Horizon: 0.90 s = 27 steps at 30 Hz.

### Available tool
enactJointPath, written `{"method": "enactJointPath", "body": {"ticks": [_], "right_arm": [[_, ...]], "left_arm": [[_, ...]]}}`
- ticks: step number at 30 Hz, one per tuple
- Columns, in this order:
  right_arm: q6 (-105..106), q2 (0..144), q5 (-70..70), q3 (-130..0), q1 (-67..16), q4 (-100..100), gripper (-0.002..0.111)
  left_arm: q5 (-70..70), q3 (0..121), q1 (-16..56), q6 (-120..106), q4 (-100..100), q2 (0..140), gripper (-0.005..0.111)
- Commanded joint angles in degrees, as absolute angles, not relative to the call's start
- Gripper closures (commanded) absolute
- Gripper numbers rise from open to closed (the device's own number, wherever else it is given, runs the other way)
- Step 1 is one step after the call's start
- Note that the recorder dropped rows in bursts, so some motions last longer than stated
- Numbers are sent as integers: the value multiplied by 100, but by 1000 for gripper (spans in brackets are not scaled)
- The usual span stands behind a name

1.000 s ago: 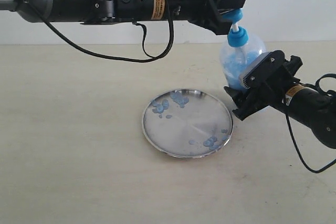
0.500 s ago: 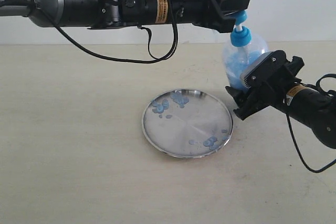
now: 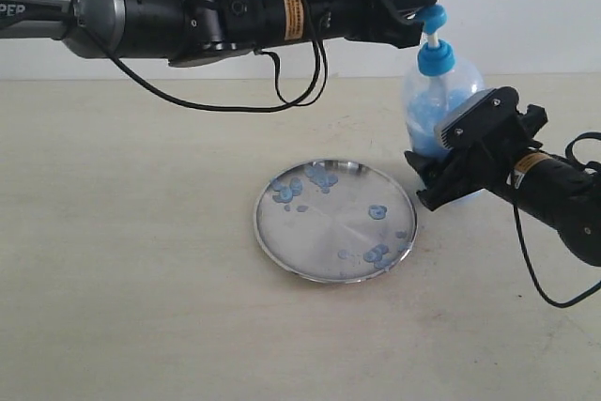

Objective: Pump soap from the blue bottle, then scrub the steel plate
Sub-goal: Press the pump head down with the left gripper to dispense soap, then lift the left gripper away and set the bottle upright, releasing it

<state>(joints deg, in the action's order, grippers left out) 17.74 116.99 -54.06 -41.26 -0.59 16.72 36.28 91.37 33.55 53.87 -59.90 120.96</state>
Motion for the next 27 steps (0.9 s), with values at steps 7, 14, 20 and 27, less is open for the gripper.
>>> {"method": "enactJointPath", "body": {"ticks": [7, 14, 20, 27], "right_arm": [[480, 11785, -5371, -4070, -56, 1727, 108], [55, 11785, -5454, -4070, -56, 1524, 108], [52, 11785, -5607, -4070, -56, 1513, 101], [97, 11785, -5707, -4070, -56, 1481, 20]], "left_arm": [[3229, 9018, 3389, 4569, -5061, 11499, 102], [2688, 8259, 3389, 3270, -4063, 11103, 102], [2736, 6908, 3389, 2631, -3752, 10431, 102], [3056, 4840, 3376, 222, -807, 8809, 102]]}}
